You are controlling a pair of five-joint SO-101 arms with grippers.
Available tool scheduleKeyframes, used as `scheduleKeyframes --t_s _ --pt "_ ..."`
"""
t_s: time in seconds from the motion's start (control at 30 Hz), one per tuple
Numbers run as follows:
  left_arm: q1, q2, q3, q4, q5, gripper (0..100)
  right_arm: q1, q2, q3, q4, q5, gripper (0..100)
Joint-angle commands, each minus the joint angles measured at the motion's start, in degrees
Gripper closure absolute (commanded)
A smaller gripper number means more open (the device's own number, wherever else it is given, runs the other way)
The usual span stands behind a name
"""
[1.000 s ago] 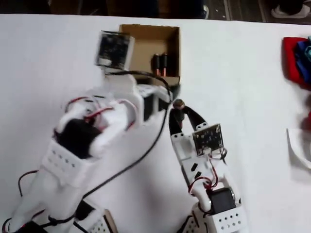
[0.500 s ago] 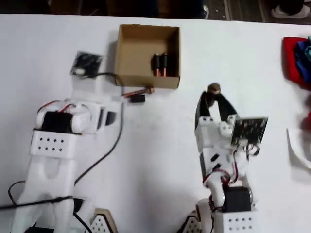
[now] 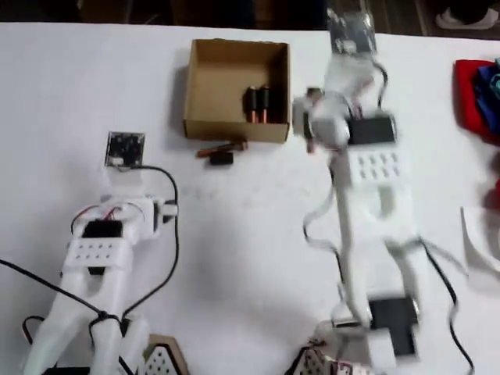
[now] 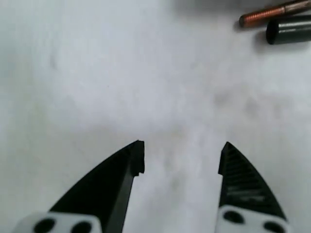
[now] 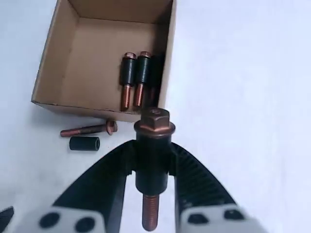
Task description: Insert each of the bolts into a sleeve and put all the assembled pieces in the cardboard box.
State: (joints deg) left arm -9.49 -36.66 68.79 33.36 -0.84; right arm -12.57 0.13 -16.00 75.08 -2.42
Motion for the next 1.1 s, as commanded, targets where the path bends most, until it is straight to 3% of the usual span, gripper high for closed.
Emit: scheduleKeyframes --t_s 0.0,0.2,0.33,0.7,1.07 --pt "-0.35 0.18 0.92 -3.43 0.00 74 -2.68 18.33 -31.30 9.10 -0.62 97.8" --pt "-0.35 0.18 2.24 -5.19 0.00 74 -3.47 43.56 -64.70 12.97 -3.78 97.9" --pt "-0.35 0.18 2.51 -5.89 0.00 74 -4.00 53.67 -72.26 3.91 -5.10 97.9" --pt "-0.35 0.18 2.59 -5.80 0.00 74 -6.90 61.05 -63.03 -16.57 -4.92 97.9" --pt "0.88 0.18 3.30 -5.98 -0.09 74 -9.01 65.45 -55.74 -25.80 -4.92 97.9"
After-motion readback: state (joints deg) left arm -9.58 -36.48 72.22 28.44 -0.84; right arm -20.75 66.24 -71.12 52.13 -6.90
